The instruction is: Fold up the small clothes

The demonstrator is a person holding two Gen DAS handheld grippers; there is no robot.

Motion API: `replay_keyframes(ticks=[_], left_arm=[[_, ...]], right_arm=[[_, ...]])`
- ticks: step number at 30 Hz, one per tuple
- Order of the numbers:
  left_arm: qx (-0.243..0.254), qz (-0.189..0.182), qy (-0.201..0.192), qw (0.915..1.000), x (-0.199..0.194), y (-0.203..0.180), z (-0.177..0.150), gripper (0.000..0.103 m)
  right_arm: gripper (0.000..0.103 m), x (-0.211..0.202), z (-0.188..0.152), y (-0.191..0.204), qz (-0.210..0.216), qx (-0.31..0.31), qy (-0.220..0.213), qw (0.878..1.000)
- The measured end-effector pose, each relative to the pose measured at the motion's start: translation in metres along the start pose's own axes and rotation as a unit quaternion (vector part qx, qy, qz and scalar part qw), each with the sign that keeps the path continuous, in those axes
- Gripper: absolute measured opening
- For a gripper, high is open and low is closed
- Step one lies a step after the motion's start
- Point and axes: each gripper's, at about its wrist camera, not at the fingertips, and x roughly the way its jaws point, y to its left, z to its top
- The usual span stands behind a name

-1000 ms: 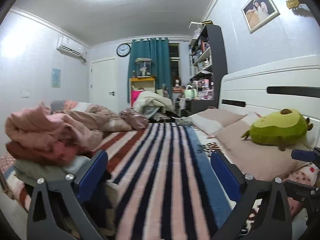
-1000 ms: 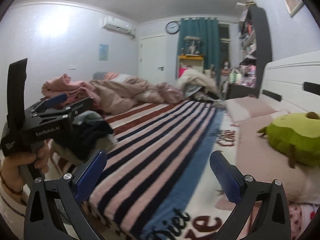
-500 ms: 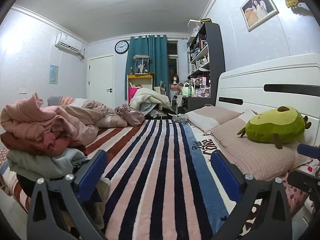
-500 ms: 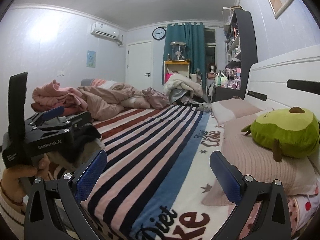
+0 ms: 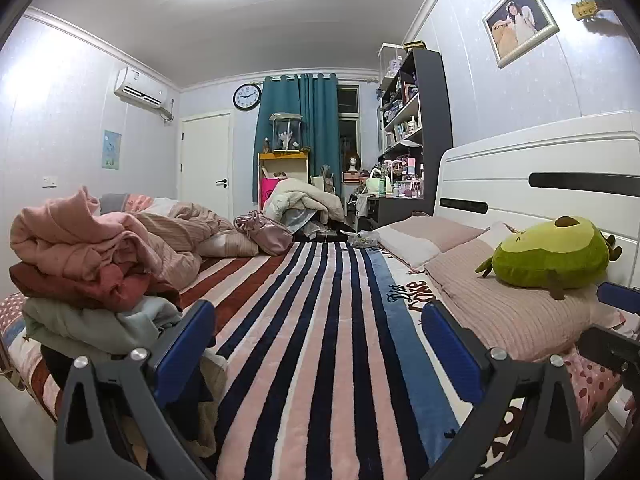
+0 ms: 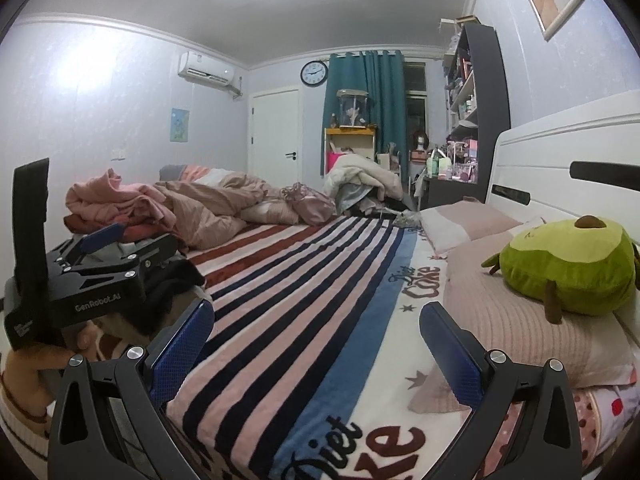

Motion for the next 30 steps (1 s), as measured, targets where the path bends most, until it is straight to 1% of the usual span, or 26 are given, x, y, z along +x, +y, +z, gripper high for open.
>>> replay_keyframes(ticks=[13, 30], left_arm=[[0.003, -0.012, 0.003, 0.9999, -0.009, -0.006, -0.004, 0.102], [0.007, -0.007, 0.002, 0.9999, -0.011, -0.009, -0.004, 0.102]], right_arm=[[0.103, -0.007, 0.0, -0.004, -0.012, 0.003, -0.007, 1.0], [0.103, -0.013, -0.006, 0.0, -0.025, 0.013, -0.011, 1.0]])
